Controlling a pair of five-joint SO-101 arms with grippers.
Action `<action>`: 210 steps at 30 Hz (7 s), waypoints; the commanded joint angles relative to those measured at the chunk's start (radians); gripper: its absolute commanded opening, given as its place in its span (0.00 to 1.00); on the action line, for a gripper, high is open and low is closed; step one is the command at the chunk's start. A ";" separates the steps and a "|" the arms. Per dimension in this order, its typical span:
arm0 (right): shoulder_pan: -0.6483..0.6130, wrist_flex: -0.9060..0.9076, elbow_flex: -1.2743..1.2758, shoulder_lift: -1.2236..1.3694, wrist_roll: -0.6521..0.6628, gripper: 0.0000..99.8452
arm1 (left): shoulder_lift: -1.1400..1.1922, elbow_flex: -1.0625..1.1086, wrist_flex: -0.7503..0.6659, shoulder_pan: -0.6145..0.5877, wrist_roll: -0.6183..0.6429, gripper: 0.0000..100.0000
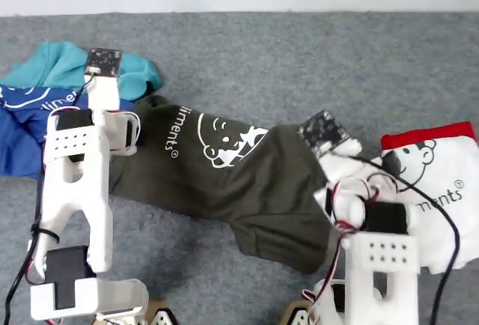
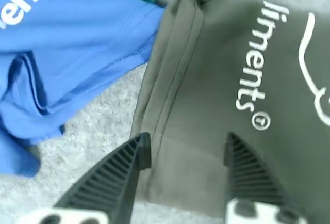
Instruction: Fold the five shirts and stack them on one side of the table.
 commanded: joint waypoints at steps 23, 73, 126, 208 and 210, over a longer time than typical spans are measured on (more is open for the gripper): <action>-0.042 -0.717 -0.218 1.013 -0.115 0.33 | -0.035 -0.108 0.107 0.130 0.198 0.32; 0.226 0.133 -0.618 0.940 -0.115 0.51 | 0.509 -0.410 -0.064 0.176 0.281 0.32; -0.338 0.355 -0.247 0.334 0.150 0.51 | 0.798 -1.469 0.646 -0.012 0.069 0.27; -0.403 -0.064 -0.265 0.252 0.206 0.01 | -0.095 0.071 0.457 -0.137 -0.311 0.32; -0.403 -0.064 -0.265 0.252 0.206 0.01 | -0.095 0.081 0.379 -0.158 -0.302 0.32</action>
